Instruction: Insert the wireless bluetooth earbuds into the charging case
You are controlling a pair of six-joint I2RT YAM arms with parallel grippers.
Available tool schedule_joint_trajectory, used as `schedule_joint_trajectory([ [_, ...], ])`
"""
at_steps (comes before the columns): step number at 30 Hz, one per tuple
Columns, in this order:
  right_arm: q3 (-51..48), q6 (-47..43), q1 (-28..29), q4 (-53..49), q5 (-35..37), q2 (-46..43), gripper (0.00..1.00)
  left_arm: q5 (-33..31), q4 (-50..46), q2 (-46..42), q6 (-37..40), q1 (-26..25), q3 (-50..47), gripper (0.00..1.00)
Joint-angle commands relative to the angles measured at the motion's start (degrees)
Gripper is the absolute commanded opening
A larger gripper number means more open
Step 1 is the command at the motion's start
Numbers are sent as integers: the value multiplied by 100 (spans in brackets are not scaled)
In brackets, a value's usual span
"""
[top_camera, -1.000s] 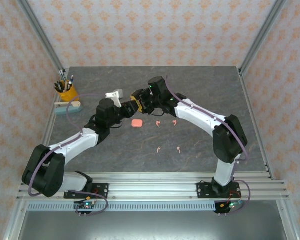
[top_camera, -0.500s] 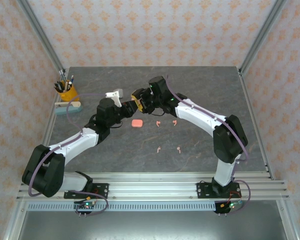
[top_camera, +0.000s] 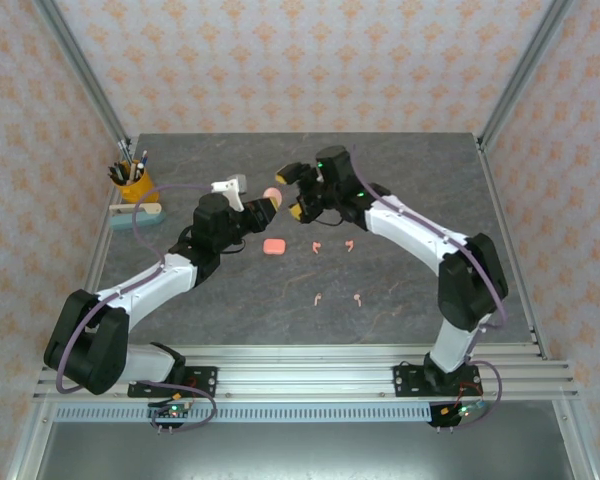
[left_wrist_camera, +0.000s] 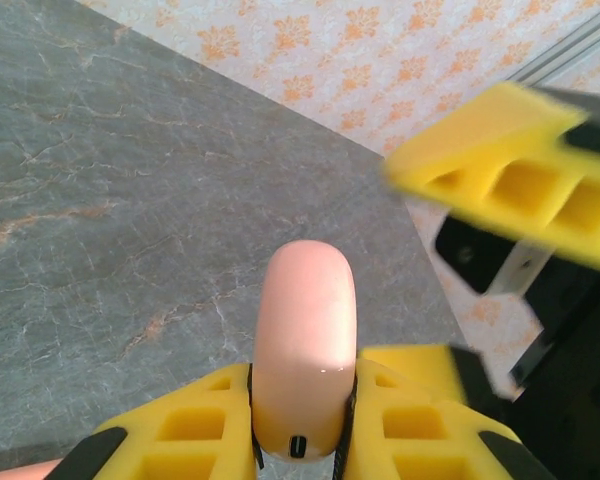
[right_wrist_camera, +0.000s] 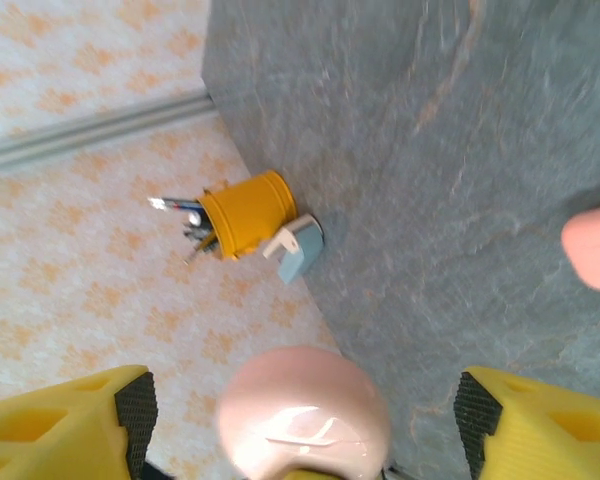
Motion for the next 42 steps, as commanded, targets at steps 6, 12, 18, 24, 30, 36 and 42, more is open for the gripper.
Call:
schedule_joint_trajectory([
  [6,-826,-2038,-698,-88,-14,-1117,81,554,-820,6,592,0,432,0],
  [12,-1601,-4545,-751,-139,-350,-1677,81,1308,-1515,136,1058,100,846,0],
  [18,-2226,-5294,-752,300,-1065,-1837,80,1941,-1898,342,1199,167,1265,0],
  [24,-2264,-5395,-746,535,-1460,-1737,79,2195,-2159,441,1296,176,1492,0],
  [30,-2068,-5356,-700,649,-1607,-1453,78,2274,-2226,416,1305,177,1511,0],
  [36,-1778,-5265,-630,788,-1639,-1181,77,2298,-2279,415,1324,176,1546,0],
  [42,-1558,-5146,-611,912,-1593,-863,75,2349,-2296,389,1346,178,1533,0],
])
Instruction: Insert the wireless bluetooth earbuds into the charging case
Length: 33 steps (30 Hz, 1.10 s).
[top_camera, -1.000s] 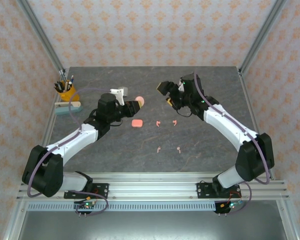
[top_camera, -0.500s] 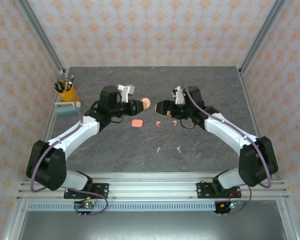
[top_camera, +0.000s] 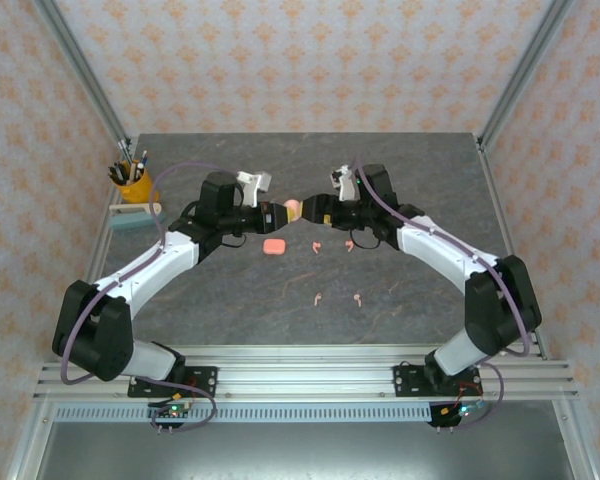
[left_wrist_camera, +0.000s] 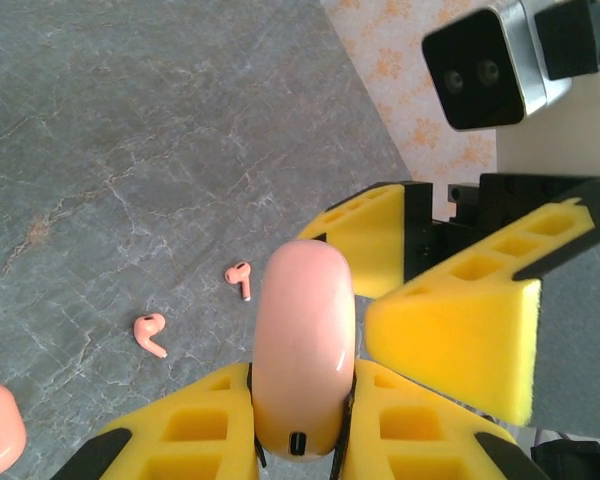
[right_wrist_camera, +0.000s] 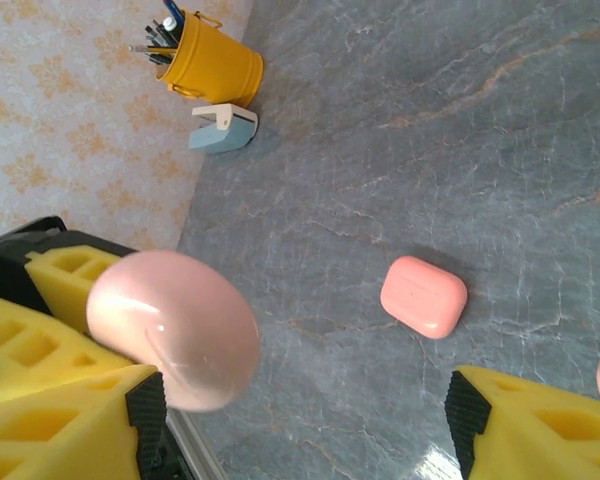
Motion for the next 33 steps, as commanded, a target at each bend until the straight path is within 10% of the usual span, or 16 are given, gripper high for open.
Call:
schedule_joint_trajectory([
  [1,227,49,25,352,-16,183,74,146,-74,-45,133,45,170,0],
  [19,-232,272,-179,499,329,353,68,233,-138,-380,156,45,123,0],
  [33,-341,117,-397,417,-1195,-519,58,983,-8,-116,61,49,400,0],
])
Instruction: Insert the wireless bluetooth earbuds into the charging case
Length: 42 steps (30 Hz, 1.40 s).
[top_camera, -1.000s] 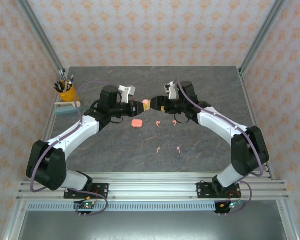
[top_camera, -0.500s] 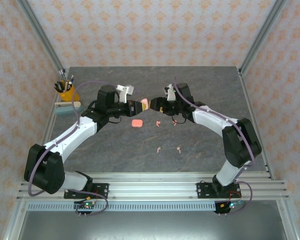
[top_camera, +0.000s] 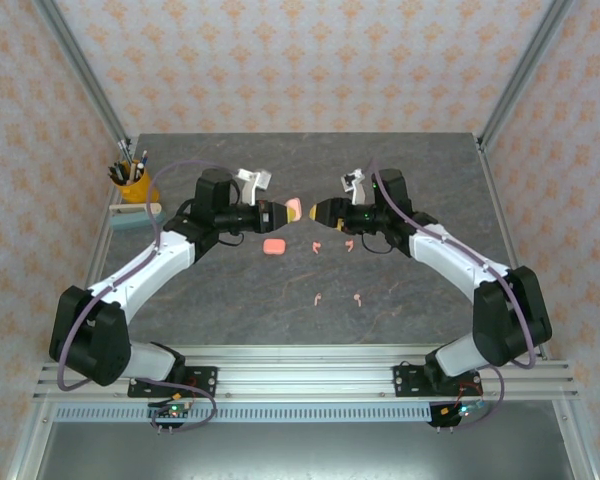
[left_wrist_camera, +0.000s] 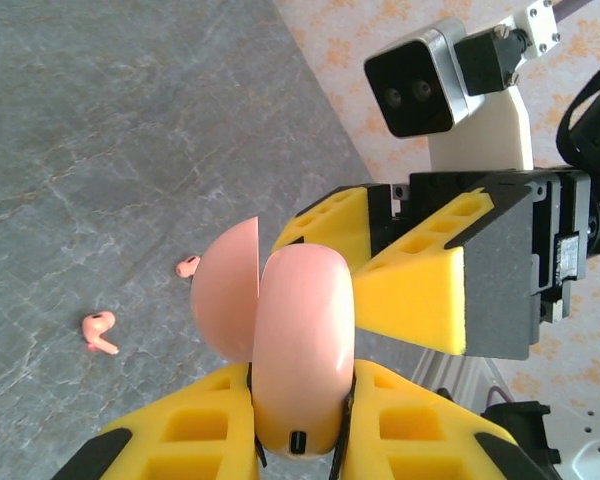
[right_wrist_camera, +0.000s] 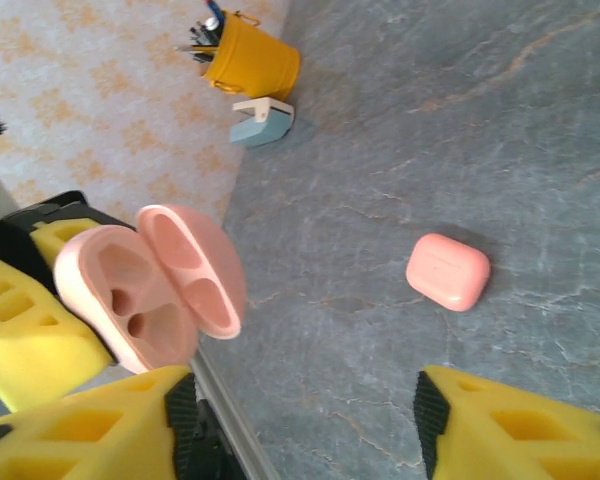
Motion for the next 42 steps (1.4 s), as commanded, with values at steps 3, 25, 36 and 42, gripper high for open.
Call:
schedule_joint_trajectory([
  [3,421,-43,9,41,-472,55,54,454,147,37,9,-25,309,0],
  [25,692,216,161,490,-590,523,44,518,275,100,-153,-33,361,0],
  [36,837,329,174,637,-546,696,33,540,328,98,-172,-37,326,0],
  [42,875,381,176,713,-528,778,21,570,319,63,-169,-43,326,0],
])
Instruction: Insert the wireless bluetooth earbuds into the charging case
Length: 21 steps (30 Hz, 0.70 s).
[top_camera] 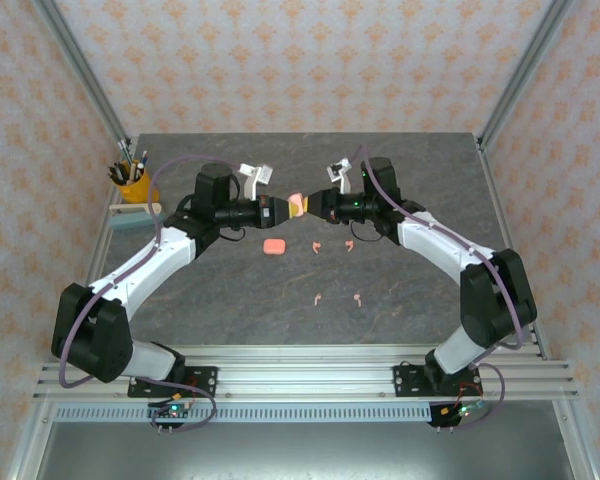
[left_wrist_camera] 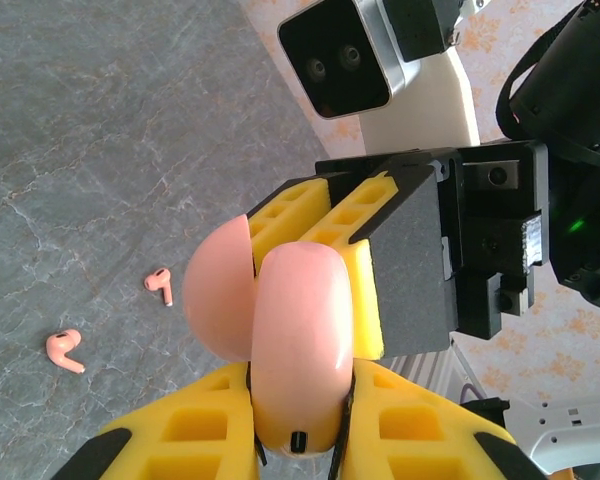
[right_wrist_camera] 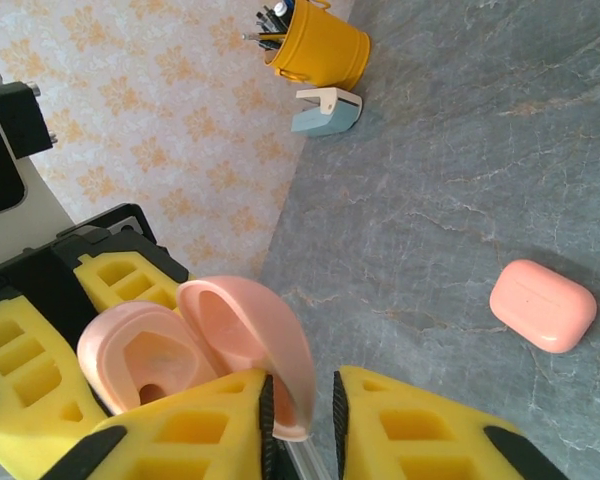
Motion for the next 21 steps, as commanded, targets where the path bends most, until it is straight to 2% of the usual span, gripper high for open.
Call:
schedule_joint_trajectory([
  [1,221,5,23,321,82,100,19,315,227,-29,-19,-49,135,0],
  [11,287,-19,21,203,213,96,0,268,171,-28,6,-49,135,0],
  [13,300,-49,21,103,277,78,0,190,99,-18,39,-49,153,4],
  [16,355,-152,21,-158,451,37,0,31,-28,-36,109,-49,183,21],
  [18,471,-339,21,-563,634,24,0,-115,-162,-60,172,-36,229,42],
  [21,740,-811,13,-1402,904,49,0,-240,-373,-116,286,18,311,66],
])
